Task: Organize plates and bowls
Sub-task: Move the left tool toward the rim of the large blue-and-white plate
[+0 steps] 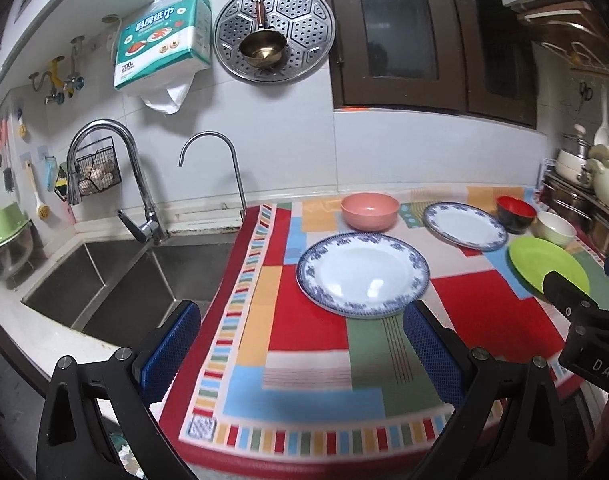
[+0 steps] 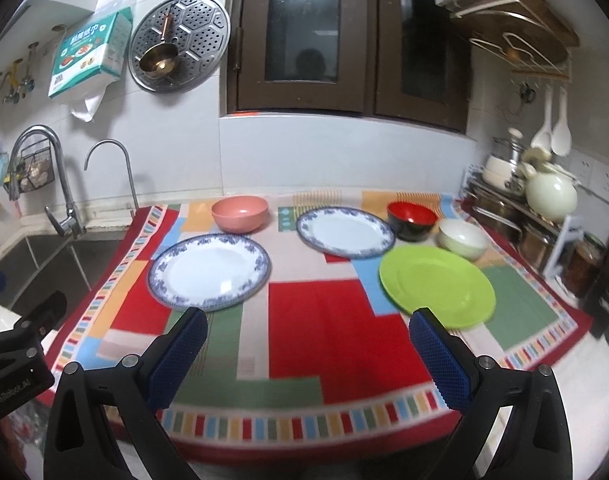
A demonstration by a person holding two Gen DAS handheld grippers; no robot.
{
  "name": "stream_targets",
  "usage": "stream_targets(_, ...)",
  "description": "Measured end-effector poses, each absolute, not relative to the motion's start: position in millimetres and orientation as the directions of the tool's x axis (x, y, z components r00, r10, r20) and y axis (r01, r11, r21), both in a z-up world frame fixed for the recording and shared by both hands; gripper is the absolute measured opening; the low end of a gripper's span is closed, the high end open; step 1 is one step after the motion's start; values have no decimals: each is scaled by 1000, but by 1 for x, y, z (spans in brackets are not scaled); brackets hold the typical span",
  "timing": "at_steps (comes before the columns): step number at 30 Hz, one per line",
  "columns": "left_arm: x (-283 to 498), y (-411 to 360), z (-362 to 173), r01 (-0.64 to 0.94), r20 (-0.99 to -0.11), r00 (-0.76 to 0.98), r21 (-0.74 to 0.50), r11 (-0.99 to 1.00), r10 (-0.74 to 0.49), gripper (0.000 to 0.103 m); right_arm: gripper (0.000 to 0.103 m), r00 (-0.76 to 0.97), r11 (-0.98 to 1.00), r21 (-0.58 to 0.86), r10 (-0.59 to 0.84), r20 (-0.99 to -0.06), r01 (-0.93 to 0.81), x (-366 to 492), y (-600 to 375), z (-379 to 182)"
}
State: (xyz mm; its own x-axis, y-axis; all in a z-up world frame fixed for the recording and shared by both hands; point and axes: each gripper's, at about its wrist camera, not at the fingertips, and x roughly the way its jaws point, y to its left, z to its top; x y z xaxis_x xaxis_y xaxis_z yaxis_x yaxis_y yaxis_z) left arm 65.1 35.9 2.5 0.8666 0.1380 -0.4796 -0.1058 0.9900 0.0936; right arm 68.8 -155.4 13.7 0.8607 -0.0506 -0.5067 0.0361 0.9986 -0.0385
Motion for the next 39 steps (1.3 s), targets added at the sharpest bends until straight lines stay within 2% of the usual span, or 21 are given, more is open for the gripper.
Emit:
stream_targets(7, 112, 35, 6, -170, -499, 844, 97, 981, 195, 103, 102, 874, 995, -76, 18, -485, -62, 127, -153, 20)
stream_targets(13, 144, 37, 0, -189, -550, 805, 116, 975, 222, 100, 102, 845, 987, -72, 81, -529, -141, 170, -151, 16)
stream_targets(21, 195, 54, -5, -141, -591, 784, 128, 982, 190, 98, 102, 812, 992, -46, 69, -580, -117, 219, -140, 7)
stream_targets(27, 239, 65, -21, -118, -629, 757, 131, 984, 175, 94, 102, 801, 991, -85, 32, -598, -103, 256, -125, -4)
stream_targets(33, 279, 70, -52, -83, -719, 682, 104, 991, 133, 88, 101, 737, 987, -91, 36, -675, -132, 295, -116, -28)
stream_targets(39, 304, 71, -80, -71, -777, 617, 103, 992, 125, 88, 96, 664, 989, -55, 50, -746, -136, 326, -114, -59)
